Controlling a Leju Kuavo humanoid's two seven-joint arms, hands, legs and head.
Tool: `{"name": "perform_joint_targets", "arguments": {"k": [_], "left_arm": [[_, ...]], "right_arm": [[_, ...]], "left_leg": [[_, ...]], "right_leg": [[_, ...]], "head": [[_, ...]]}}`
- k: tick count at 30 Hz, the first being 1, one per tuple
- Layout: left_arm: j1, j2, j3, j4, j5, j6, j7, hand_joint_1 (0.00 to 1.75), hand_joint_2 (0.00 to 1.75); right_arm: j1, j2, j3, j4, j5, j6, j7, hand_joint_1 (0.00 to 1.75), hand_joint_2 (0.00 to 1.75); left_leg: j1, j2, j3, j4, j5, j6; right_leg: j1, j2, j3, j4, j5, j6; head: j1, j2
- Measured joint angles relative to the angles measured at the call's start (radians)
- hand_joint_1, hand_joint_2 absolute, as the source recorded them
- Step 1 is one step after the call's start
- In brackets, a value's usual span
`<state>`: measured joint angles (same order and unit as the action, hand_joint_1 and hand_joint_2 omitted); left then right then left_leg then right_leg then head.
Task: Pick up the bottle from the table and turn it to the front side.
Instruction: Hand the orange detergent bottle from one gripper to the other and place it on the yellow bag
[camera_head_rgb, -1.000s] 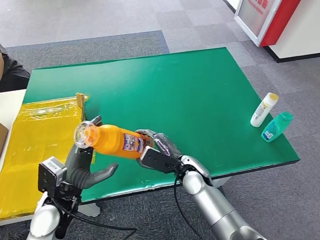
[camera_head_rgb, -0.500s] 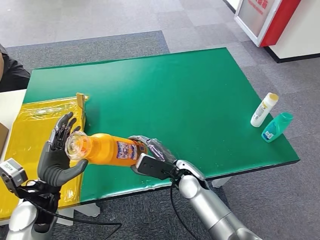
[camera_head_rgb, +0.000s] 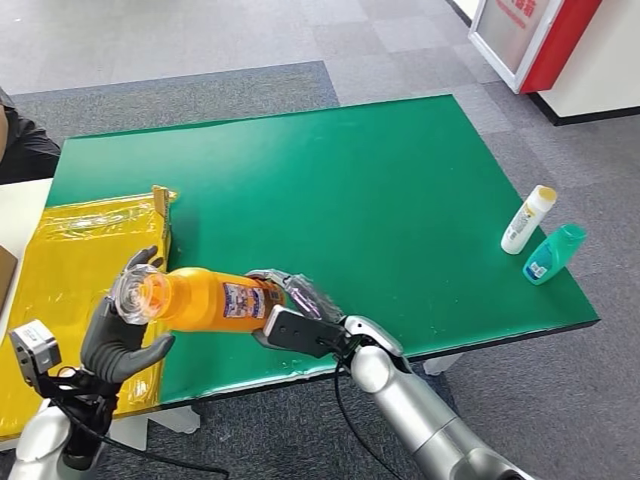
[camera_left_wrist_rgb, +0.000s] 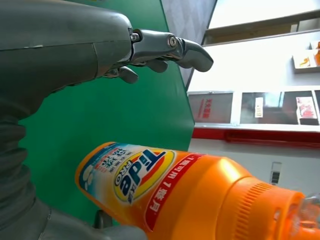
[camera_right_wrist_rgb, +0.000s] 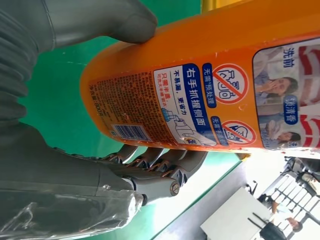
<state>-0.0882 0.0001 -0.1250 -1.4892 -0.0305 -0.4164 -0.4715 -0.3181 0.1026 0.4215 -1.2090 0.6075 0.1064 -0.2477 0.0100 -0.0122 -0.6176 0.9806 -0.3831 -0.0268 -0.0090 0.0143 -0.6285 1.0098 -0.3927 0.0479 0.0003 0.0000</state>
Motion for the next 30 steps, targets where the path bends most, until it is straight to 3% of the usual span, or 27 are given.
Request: {"name": "perform_joint_targets", "arguments": {"k": [14, 28, 29, 30], "left_arm": [[-0.023, 0.069, -0.077, 0.044, -0.055, -0.002, -0.093, 0.00, 1.75], [-0.046, 0.083, -0.116, 0.058, -0.072, 0.005, -0.122, 0.00, 1.75], [-0.047, 0.083, -0.116, 0.058, -0.074, 0.007, -0.124, 0.06, 1.75], [-0.048, 0.083, -0.117, 0.058, -0.075, 0.008, -0.126, 0.23, 1.75]], "right_arm": [[-0.030, 0.000, 0.051, 0.040, -0.013, -0.006, -0.005, 1.75, 1.75], [-0.066, 0.000, 0.091, 0.145, -0.006, -0.014, 0.001, 1.75, 1.75], [-0.068, 0.000, 0.093, 0.153, -0.005, -0.015, 0.002, 1.75, 1.75], [-0.069, 0.000, 0.094, 0.160, -0.004, -0.015, 0.002, 1.75, 1.75]], "left_leg": [[0.000, 0.000, 0.000, 0.000, 0.000, 0.000], [0.000, 0.000, 0.000, 0.000, 0.000, 0.000], [0.000, 0.000, 0.000, 0.000, 0.000, 0.000], [0.000, 0.000, 0.000, 0.000, 0.000, 0.000]], "right_leg": [[0.000, 0.000, 0.000, 0.000, 0.000, 0.000], [0.000, 0.000, 0.000, 0.000, 0.000, 0.000], [0.000, 0.000, 0.000, 0.000, 0.000, 0.000], [0.000, 0.000, 0.000, 0.000, 0.000, 0.000]], "head": [[0.000, 0.000], [0.000, 0.000], [0.000, 0.000], [0.000, 0.000]]}}
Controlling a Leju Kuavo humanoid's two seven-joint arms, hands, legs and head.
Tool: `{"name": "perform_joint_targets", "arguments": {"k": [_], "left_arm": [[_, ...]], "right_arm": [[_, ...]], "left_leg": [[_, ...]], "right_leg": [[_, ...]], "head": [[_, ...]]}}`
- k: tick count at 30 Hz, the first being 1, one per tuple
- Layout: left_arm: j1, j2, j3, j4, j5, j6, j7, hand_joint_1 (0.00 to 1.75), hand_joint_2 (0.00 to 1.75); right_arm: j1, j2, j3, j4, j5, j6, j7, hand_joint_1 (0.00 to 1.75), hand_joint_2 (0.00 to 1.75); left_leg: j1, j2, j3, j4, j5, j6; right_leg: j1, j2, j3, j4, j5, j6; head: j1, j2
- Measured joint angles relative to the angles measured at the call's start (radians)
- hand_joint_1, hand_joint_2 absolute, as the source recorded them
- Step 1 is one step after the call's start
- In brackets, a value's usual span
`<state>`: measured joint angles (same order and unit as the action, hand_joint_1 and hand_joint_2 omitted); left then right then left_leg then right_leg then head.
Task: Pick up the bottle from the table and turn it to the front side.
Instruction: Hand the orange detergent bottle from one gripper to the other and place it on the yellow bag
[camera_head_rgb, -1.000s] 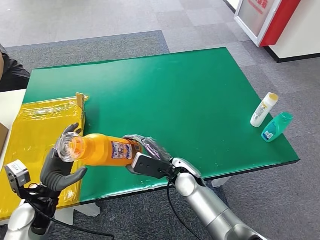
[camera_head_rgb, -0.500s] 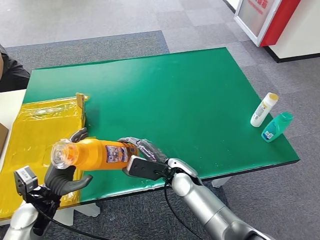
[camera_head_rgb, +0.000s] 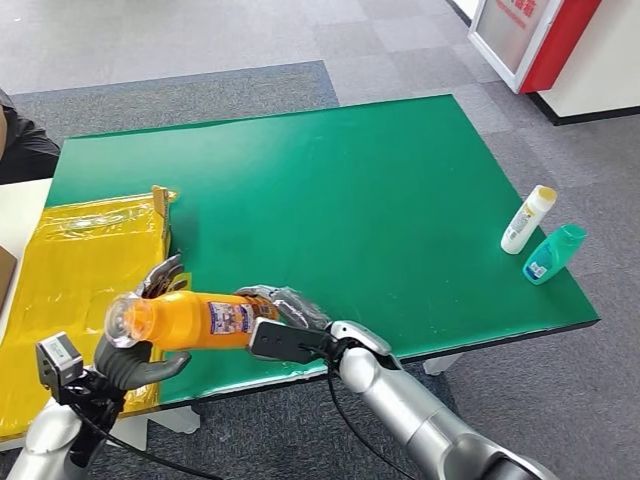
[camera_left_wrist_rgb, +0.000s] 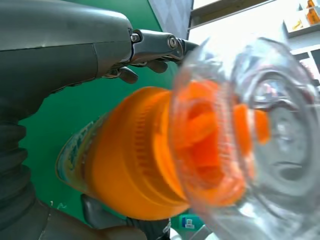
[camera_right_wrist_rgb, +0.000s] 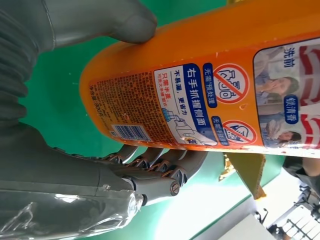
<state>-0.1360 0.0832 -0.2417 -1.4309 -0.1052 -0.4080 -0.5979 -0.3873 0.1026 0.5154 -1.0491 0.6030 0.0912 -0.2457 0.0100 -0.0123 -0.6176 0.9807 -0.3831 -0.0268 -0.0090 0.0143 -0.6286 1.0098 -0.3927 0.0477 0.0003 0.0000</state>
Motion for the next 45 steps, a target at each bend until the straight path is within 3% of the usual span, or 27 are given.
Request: {"name": "perform_joint_targets", "arguments": {"k": [3, 4, 5, 18, 19, 22, 23, 35, 41, 45], "left_arm": [[-0.003, 0.000, -0.002, 0.000, -0.001, 0.002, -0.005, 1.43, 1.75], [-0.004, 0.000, -0.003, 0.000, -0.002, 0.002, -0.006, 1.69, 1.75], [-0.004, 0.000, -0.003, 0.000, -0.002, 0.003, -0.008, 1.75, 1.75], [-0.008, 0.000, -0.007, 0.001, -0.007, 0.003, -0.017, 1.75, 1.75], [-0.009, -0.001, -0.007, 0.002, -0.005, 0.003, -0.016, 1.75, 1.75], [-0.009, -0.003, -0.008, 0.002, -0.002, 0.010, -0.008, 1.75, 1.75], [-0.009, -0.004, -0.009, 0.002, -0.005, 0.015, -0.003, 1.75, 1.75], [-0.048, 0.014, -0.009, -0.080, -0.203, 0.147, 0.130, 1.75, 1.75], [-0.164, 0.078, -0.016, -0.105, -0.242, 0.135, 0.207, 1.75, 1.75], [-0.309, 0.137, -0.058, -0.095, -0.211, 0.042, 0.322, 1.75, 1.75]], "right_arm": [[-0.007, 0.000, 0.002, 0.019, 0.001, -0.001, 0.001, 1.75, 1.75], [-0.010, 0.000, 0.003, 0.025, 0.001, -0.001, 0.001, 1.75, 1.75], [-0.013, 0.000, 0.004, 0.031, 0.001, -0.002, 0.002, 1.75, 1.75], [-0.021, 0.001, 0.009, 0.064, 0.001, -0.007, 0.002, 1.75, 1.75], [-0.021, 0.001, 0.011, 0.065, 0.001, -0.008, 0.002, 1.64, 1.75], [-0.020, 0.001, 0.013, 0.064, -0.001, -0.013, 0.002, 0.34, 1.75], [-0.020, 0.001, 0.013, 0.064, -0.002, -0.015, 0.002, 0.00, 1.75], [0.034, 0.000, -0.058, -0.059, 0.003, -0.040, 0.018, 0.00, 1.75], [0.058, 0.000, -0.093, -0.099, 0.000, -0.037, 0.008, 0.00, 1.75], [0.062, 0.000, -0.104, -0.107, -0.011, -0.032, -0.004, 0.00, 1.75]], "left_leg": [[0.000, 0.000, 0.000, 0.000, 0.000, 0.000], [0.000, 0.000, 0.000, 0.000, 0.000, 0.000], [0.000, 0.000, 0.000, 0.000, 0.000, 0.000], [0.000, 0.000, 0.000, 0.000, 0.000, 0.000], [0.000, 0.000, 0.000, 0.000, 0.000, 0.000], [0.000, 0.000, 0.000, 0.000, 0.000, 0.000], [0.000, 0.000, 0.000, 0.000, 0.000, 0.000], [0.000, 0.001, 0.000, 0.000, 0.000, 0.000], [0.000, 0.000, 0.000, 0.000, 0.001, -0.001], [0.001, 0.000, 0.000, 0.000, 0.003, -0.002]], "right_leg": [[0.000, 0.000, 0.000, 0.000, 0.000, 0.000], [0.000, 0.000, 0.000, 0.000, 0.000, 0.000], [0.000, 0.000, 0.000, 0.000, 0.000, 0.000], [0.000, 0.000, 0.000, 0.000, 0.000, 0.000], [0.000, 0.000, 0.000, 0.000, 0.000, 0.000], [0.000, 0.000, 0.000, 0.000, 0.000, 0.000], [0.000, 0.000, 0.000, 0.000, 0.000, 0.000], [0.000, 0.000, -0.001, 0.000, 0.000, -0.001], [0.000, 0.000, -0.001, 0.000, 0.001, -0.002], [0.001, 0.000, -0.002, 0.000, 0.002, -0.003]], "head": [[0.000, 0.000], [0.000, 0.000], [0.000, 0.000], [0.000, 0.000], [0.000, 0.000], [0.000, 0.000], [0.000, 0.000], [0.000, 0.000], [0.000, 0.000], [0.000, 0.000]]}}
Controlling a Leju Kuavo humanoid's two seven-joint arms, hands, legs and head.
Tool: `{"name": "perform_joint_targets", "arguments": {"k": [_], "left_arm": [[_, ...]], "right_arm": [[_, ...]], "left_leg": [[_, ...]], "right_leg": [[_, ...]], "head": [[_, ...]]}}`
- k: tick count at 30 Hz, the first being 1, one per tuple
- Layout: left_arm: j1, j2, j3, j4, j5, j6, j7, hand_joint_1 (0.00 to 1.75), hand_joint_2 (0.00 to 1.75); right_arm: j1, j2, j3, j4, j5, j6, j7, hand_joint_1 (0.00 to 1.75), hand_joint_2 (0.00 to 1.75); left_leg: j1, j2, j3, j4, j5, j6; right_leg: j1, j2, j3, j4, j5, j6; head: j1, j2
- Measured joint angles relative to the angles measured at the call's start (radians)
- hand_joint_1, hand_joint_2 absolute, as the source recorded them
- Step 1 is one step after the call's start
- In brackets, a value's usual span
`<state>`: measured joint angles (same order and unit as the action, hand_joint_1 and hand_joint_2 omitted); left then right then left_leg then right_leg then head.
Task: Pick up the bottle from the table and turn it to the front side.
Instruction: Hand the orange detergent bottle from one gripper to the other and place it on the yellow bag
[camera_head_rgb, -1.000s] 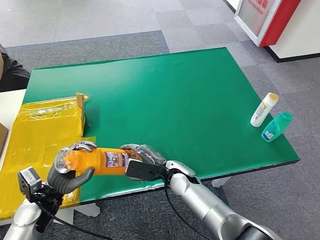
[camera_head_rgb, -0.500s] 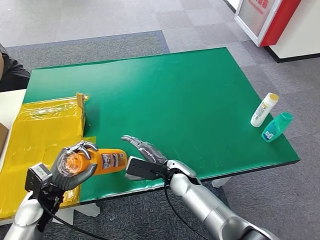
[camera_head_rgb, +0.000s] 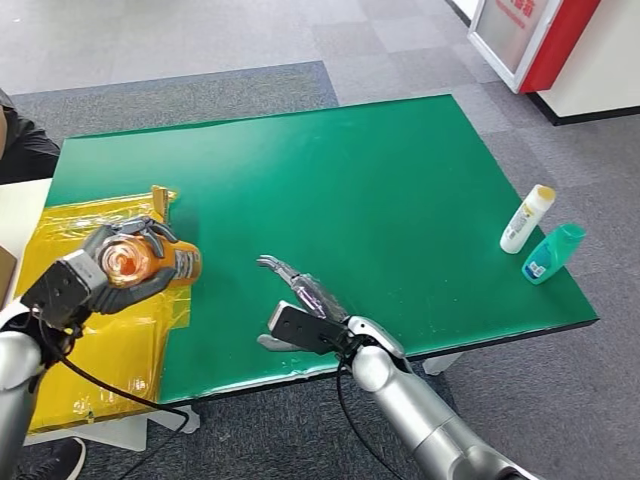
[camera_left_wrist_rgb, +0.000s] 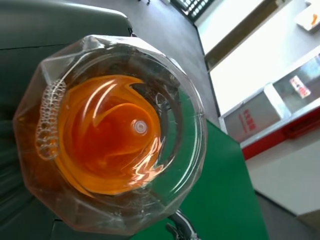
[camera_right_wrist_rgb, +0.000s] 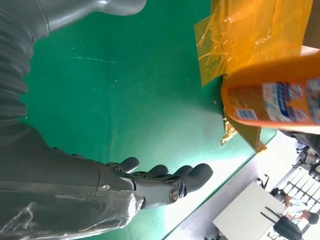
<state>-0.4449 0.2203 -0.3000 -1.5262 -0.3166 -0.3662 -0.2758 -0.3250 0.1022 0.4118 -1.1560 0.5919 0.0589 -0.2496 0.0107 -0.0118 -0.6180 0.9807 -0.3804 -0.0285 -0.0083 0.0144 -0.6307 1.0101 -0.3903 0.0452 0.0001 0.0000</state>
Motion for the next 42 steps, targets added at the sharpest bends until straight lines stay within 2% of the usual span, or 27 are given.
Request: {"name": "perform_joint_targets", "arguments": {"k": [5, 9, 15, 20, 23, 28, 34, 42], "left_arm": [[-0.191, 0.057, -0.107, 0.077, 0.061, -0.109, 0.177, 1.75, 1.75], [-0.285, 0.081, -0.236, 0.181, 0.067, -0.147, 0.261, 1.75, 1.75], [-0.327, 0.097, -0.382, 0.288, 0.069, -0.138, 0.316, 1.75, 1.75], [-0.360, 0.095, -0.453, 0.333, 0.045, -0.119, 0.368, 1.75, 1.75], [-0.365, 0.090, -0.476, 0.352, -0.041, -0.085, 0.411, 1.75, 1.75], [-0.326, 0.045, -0.477, 0.388, -0.326, -0.003, 0.455, 1.75, 1.75], [-0.242, -0.049, -0.419, 0.407, -0.616, 0.066, 0.482, 1.75, 1.75], [-0.147, -0.165, -0.289, 0.435, -0.790, 0.077, 0.455, 1.75, 1.75]], "right_arm": [[0.001, -0.001, -0.007, 0.000, -0.017, 0.003, -0.013, 0.00, 1.75], [0.000, -0.002, -0.012, 0.000, -0.029, 0.009, -0.021, 0.00, 1.75], [-0.001, -0.002, -0.015, 0.000, -0.032, 0.009, -0.023, 0.00, 1.75], [-0.001, -0.002, -0.017, 0.000, -0.029, 0.012, -0.017, 0.00, 1.75], [0.002, -0.002, -0.023, 0.000, -0.018, 0.016, -0.007, 0.00, 1.75], [0.019, 0.002, -0.041, -0.008, 0.012, 0.032, 0.007, 0.00, 1.75], [0.039, 0.010, -0.055, -0.016, 0.033, 0.040, 0.015, 0.00, 1.75], [0.048, 0.021, -0.066, -0.017, 0.048, 0.051, 0.017, 0.00, 1.75]], "left_leg": [[0.000, 0.000, 0.000, 0.000, 0.001, -0.001], [0.000, 0.000, 0.000, 0.000, 0.001, 0.000], [0.000, 0.000, 0.000, 0.000, 0.001, -0.001], [0.000, 0.000, 0.000, 0.000, 0.001, -0.001], [0.000, 0.001, 0.000, 0.000, 0.001, -0.001], [0.000, 0.000, 0.000, 0.000, 0.001, -0.001], [-0.001, 0.000, -0.001, 0.000, 0.000, 0.000], [0.000, 0.000, -0.002, 0.000, 0.000, 0.001]], "right_leg": [[0.000, 0.000, 0.000, 0.000, 0.001, 0.000], [0.000, 0.000, 0.000, 0.000, 0.001, 0.000], [0.000, 0.001, 0.000, 0.000, 0.001, 0.000], [0.000, 0.001, 0.000, 0.000, 0.001, 0.000], [0.000, 0.001, 0.000, 0.000, 0.002, -0.001], [0.000, 0.001, 0.000, 0.000, 0.002, -0.001], [-0.001, 0.001, 0.000, 0.000, 0.002, -0.001], [-0.001, 0.001, -0.001, -0.001, 0.002, -0.001]], "head": [[0.000, 0.000], [0.000, 0.000], [0.000, 0.000], [0.000, 0.000], [0.000, 0.000], [0.000, 0.000], [0.000, 0.000], [0.000, 0.000]]}}
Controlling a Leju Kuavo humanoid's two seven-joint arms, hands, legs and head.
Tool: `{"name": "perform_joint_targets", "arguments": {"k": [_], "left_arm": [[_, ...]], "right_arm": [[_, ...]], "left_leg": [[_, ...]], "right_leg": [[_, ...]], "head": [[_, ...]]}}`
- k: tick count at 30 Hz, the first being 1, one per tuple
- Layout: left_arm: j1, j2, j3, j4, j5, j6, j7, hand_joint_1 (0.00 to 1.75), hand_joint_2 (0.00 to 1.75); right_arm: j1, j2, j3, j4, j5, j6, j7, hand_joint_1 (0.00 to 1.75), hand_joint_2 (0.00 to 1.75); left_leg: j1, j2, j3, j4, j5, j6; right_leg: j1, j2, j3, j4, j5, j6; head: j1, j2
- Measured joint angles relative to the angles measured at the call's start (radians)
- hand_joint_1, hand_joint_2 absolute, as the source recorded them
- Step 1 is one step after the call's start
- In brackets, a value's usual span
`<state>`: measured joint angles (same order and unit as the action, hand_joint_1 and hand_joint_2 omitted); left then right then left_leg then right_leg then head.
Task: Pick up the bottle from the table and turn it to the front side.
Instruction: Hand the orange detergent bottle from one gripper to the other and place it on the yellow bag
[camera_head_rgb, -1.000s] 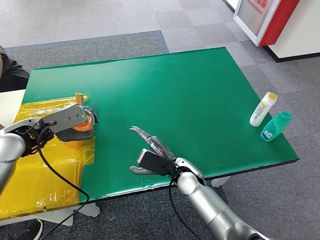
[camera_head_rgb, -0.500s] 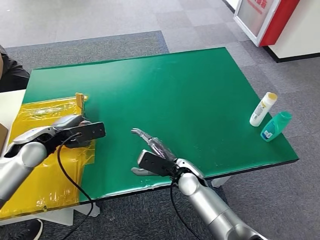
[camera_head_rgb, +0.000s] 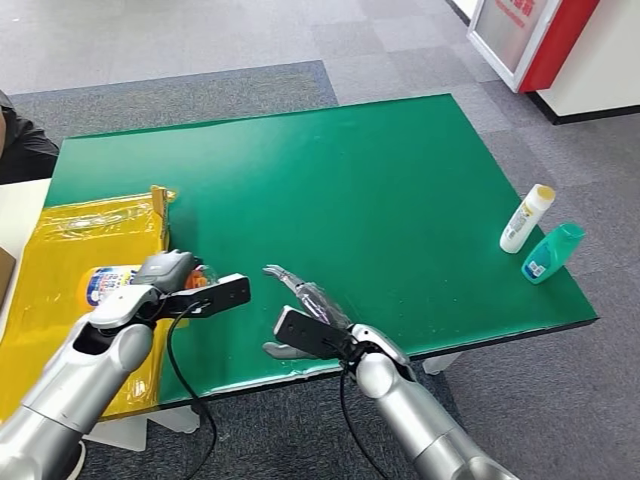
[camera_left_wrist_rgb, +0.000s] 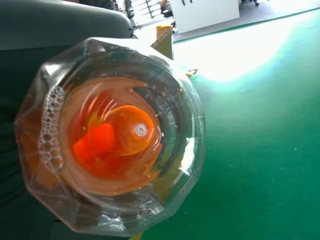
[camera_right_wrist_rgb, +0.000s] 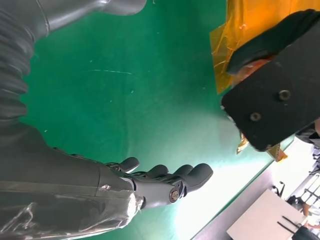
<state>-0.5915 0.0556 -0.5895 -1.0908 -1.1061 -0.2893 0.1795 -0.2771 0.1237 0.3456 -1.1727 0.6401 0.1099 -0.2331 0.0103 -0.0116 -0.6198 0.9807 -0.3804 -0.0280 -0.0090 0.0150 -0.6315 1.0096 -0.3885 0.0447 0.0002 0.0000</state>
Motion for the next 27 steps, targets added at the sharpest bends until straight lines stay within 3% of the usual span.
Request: {"name": "perform_joint_targets", "arguments": {"k": [8, 18, 20, 23, 27], "left_arm": [[0.011, -0.064, 0.084, 0.072, -0.054, 0.005, -0.007, 1.75, 1.75], [0.022, -0.104, 0.197, 0.137, -0.210, 0.050, 0.022, 1.71, 1.75], [0.023, -0.110, 0.222, 0.145, -0.229, 0.054, 0.026, 1.58, 1.75], [0.029, -0.117, 0.259, 0.160, -0.257, 0.066, 0.027, 1.21, 1.75], [0.034, -0.129, 0.301, 0.178, -0.286, 0.079, 0.025, 0.22, 1.75]], "right_arm": [[0.000, 0.007, 0.000, 0.003, 0.003, 0.009, -0.002, 0.00, 1.75], [0.000, 0.020, 0.000, 0.005, 0.008, 0.014, -0.005, 0.00, 1.75], [0.000, 0.023, 0.000, 0.005, 0.009, 0.016, -0.006, 0.00, 1.75], [-0.001, 0.028, 0.000, 0.005, 0.013, 0.020, -0.006, 0.00, 1.75], [-0.002, 0.034, 0.000, 0.005, 0.019, 0.024, -0.006, 0.00, 1.75]], "left_leg": [[0.000, 0.000, 0.000, 0.000, 0.000, 0.000], [0.000, 0.000, 0.000, 0.000, 0.000, 0.000], [0.000, 0.000, 0.000, 0.000, 0.000, 0.000], [0.000, 0.000, 0.000, 0.000, 0.000, 0.000], [0.000, 0.000, 0.000, 0.000, 0.000, 0.000]], "right_leg": [[0.000, 0.000, 0.000, 0.000, 0.000, 0.000], [0.000, 0.000, 0.000, 0.000, 0.000, 0.000], [0.000, 0.000, 0.000, 0.000, 0.000, 0.000], [0.000, 0.000, 0.000, 0.000, 0.000, 0.000], [0.000, 0.000, 0.000, 0.000, 0.000, 0.000]], "head": [[0.000, 0.000], [0.000, 0.000], [0.000, 0.000], [0.000, 0.000], [0.000, 0.000]]}}
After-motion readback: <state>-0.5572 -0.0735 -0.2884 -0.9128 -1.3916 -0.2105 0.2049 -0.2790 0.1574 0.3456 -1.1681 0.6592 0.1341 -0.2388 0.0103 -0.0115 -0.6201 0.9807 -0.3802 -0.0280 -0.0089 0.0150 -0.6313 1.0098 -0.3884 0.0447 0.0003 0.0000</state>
